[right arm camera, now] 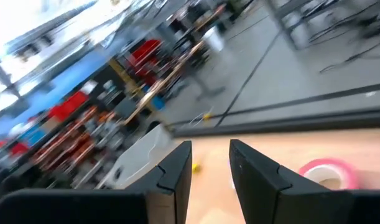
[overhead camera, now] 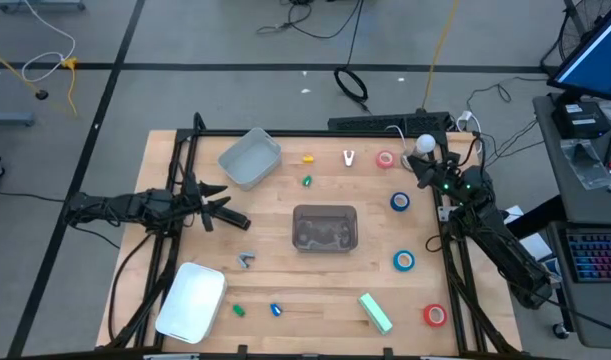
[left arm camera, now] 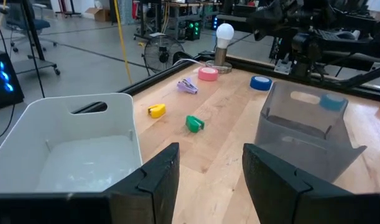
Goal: Pick and place Stapler, Stapler remover, tape
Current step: Put the light green stapler into the gray bin
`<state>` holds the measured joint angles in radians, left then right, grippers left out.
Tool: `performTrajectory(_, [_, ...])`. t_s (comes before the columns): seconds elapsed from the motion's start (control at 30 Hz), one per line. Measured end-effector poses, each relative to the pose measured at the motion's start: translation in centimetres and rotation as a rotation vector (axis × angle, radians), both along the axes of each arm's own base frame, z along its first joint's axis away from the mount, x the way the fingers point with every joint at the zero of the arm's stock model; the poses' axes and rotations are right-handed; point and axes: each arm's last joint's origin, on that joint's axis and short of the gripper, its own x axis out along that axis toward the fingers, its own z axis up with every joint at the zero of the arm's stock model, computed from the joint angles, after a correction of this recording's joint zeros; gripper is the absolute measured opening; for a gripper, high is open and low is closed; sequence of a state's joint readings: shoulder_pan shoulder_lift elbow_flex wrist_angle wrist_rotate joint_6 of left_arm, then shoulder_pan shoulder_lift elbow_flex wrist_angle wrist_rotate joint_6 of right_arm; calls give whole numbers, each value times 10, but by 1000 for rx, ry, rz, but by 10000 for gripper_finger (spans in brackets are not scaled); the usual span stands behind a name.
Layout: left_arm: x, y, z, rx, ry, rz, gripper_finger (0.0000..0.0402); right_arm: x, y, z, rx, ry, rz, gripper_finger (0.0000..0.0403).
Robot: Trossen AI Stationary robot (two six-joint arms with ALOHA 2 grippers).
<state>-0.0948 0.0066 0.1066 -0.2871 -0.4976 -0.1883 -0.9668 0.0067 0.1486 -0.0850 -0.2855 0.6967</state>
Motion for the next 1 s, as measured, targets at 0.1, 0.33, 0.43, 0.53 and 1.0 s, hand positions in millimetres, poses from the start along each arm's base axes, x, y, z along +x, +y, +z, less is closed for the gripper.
performTrajectory(0.1, [0,0,0,1,0,0,175,3,4,1,0,-11,155,100])
performTrajectory(0.33, [0,0,0,0,0,0,175,9,12,7,-19,-68,365,100])
performTrajectory(0.43, [0,0,0,-1,-1,0,175,12,17,17,-81,-130,435,100])
performTrajectory(0.53, [0,0,0,-1,0,0,175,14,23,22,-101,-175,505,100])
performTrajectory(1.0, [0,0,0,1,2,-1,175,21,44,40,-71,-369,697,100])
